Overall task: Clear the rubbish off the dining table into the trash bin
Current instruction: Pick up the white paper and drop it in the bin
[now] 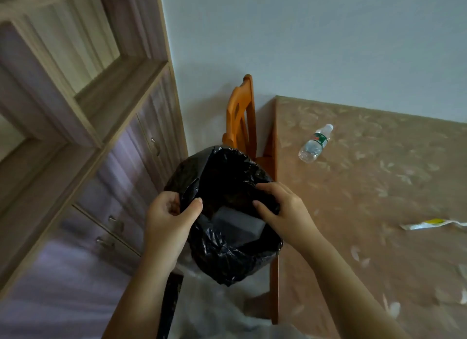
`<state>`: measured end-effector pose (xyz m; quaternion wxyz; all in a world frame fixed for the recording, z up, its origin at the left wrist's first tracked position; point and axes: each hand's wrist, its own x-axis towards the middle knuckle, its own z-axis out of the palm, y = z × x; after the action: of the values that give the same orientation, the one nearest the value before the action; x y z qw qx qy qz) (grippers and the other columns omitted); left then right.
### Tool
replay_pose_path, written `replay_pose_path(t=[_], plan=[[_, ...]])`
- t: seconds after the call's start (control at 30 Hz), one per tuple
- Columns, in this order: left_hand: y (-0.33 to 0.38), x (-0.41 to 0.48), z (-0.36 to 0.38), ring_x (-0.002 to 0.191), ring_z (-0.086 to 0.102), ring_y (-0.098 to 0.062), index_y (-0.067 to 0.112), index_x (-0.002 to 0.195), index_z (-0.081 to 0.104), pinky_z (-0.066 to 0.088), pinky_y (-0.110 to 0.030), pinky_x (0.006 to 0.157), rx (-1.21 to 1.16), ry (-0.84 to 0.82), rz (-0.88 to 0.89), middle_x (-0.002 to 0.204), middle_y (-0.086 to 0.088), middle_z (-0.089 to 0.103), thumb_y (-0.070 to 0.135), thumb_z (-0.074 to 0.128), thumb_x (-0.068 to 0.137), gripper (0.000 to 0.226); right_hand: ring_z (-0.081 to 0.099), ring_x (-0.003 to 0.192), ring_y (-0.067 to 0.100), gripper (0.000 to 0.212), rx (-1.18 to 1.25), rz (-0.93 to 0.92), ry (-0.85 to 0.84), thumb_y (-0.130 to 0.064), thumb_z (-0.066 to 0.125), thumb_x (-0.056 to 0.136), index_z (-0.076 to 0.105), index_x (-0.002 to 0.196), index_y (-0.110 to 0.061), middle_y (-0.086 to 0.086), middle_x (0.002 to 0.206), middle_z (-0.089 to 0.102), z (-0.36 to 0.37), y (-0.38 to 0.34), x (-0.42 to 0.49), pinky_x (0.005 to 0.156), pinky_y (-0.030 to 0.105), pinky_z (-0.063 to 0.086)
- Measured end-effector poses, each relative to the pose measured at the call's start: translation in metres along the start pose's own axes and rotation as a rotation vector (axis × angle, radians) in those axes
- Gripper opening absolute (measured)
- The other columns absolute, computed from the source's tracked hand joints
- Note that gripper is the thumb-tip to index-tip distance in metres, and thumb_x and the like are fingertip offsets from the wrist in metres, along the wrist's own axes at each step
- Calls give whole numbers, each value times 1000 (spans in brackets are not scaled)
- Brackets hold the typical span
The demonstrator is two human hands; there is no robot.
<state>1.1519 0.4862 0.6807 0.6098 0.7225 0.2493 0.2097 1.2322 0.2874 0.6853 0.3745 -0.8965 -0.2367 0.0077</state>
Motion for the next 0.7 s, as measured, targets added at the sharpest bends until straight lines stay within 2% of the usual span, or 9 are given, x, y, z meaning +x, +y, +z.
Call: replay_pose_path(t=[0.1,0.2,0.27,0.37,0.47,0.57,0.7], plan=[[-11,10,-31,53,46,-14,16,59,46,38,-31,51,48,114,-32,54,3,45,24,72,73,31,51,104,12,33,-96,-42,-7,-27,58,84,54,116,-17,0,113,57,24,-22,13,86,17,39],[-13,24,-60,49,36,-16,23,52,36,30,-31,51,77,128,1,47,10,35,34,70,68,39,51,107,20,33,-169,-47,26,-24,59,84,56,115,-14,4,116,59,51,-43,28,88,29,43],[-12,34,-76,48,36,-17,24,53,36,30,-29,49,116,128,53,48,9,35,33,70,69,39,53,107,24,32,-206,-29,60,-22,59,84,57,113,-11,7,114,60,67,-55,34,88,34,45],[-8,49,-91,50,41,-16,14,62,44,36,-22,46,130,144,121,55,0,43,20,72,72,31,55,105,28,30,-235,0,84,-20,60,83,59,110,-8,10,112,62,85,-66,38,85,37,46],[-3,62,-98,52,46,-19,9,67,49,41,-32,49,170,150,163,59,-5,50,20,72,73,26,54,107,31,31,-265,20,86,-19,60,82,59,110,-8,12,113,61,90,-70,39,86,40,46],[2,74,-98,54,48,-19,10,71,51,41,-32,51,120,134,178,62,-5,52,21,71,74,23,53,109,29,32,-302,55,105,-22,60,82,59,111,-9,10,115,61,86,-72,46,88,42,45],[8,96,-88,60,53,-20,6,78,55,42,-27,55,67,97,219,69,-11,57,25,70,74,24,55,104,33,29,-317,81,150,-19,62,81,61,107,-6,13,111,62,83,-69,66,83,43,47]])
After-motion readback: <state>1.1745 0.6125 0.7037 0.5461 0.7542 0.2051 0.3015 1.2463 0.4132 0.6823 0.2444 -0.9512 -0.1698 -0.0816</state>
